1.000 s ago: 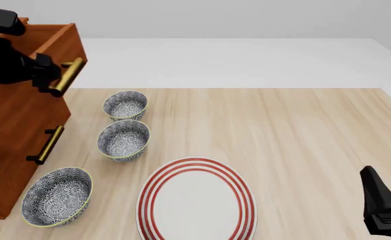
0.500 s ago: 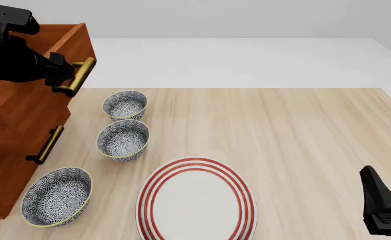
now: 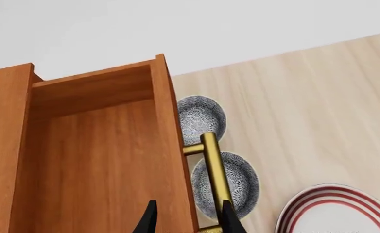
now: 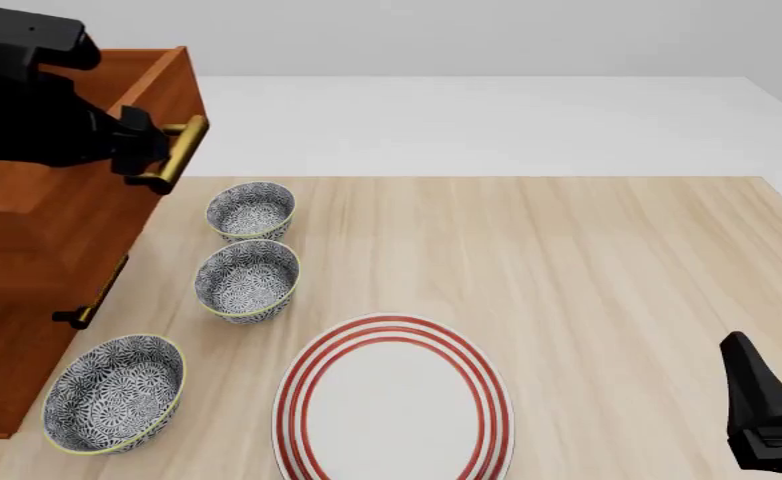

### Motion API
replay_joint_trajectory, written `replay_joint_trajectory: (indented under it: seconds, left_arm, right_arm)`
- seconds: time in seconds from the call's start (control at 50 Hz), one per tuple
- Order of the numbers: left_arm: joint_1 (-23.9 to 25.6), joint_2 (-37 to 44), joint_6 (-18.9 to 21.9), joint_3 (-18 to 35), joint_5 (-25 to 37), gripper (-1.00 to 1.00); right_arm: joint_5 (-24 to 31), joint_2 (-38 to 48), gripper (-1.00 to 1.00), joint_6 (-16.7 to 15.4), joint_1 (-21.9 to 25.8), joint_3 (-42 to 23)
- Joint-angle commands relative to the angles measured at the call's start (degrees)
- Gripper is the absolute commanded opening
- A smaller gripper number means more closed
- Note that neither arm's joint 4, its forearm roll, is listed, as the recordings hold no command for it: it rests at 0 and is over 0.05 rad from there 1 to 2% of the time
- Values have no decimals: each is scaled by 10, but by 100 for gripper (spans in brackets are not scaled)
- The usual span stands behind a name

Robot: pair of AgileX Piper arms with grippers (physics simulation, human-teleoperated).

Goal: Open the top drawer of the cabinet.

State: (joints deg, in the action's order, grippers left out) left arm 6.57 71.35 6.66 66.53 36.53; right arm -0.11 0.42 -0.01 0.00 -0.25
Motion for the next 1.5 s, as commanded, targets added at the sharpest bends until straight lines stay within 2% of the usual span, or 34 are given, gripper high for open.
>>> replay_joint_trajectory:
  seconds: [0.02,0.6,0.76,1.26,1.5]
  left_arm:
    - [17,2,-3,-8,11,100]
    - [52,11,-3,2,10,100]
    - [67,5,-17,-4,7,100]
    - [89,10,-26,-17,-5,100]
    - [96,9,-33,-5,2,100]
  right_arm:
    - [0,0,100,0,0,0]
    - [0,0,100,0,0,0]
    - [0,0,100,0,0,0]
    - [0,0,100,0,0,0]
    - [0,0,100,0,0,0]
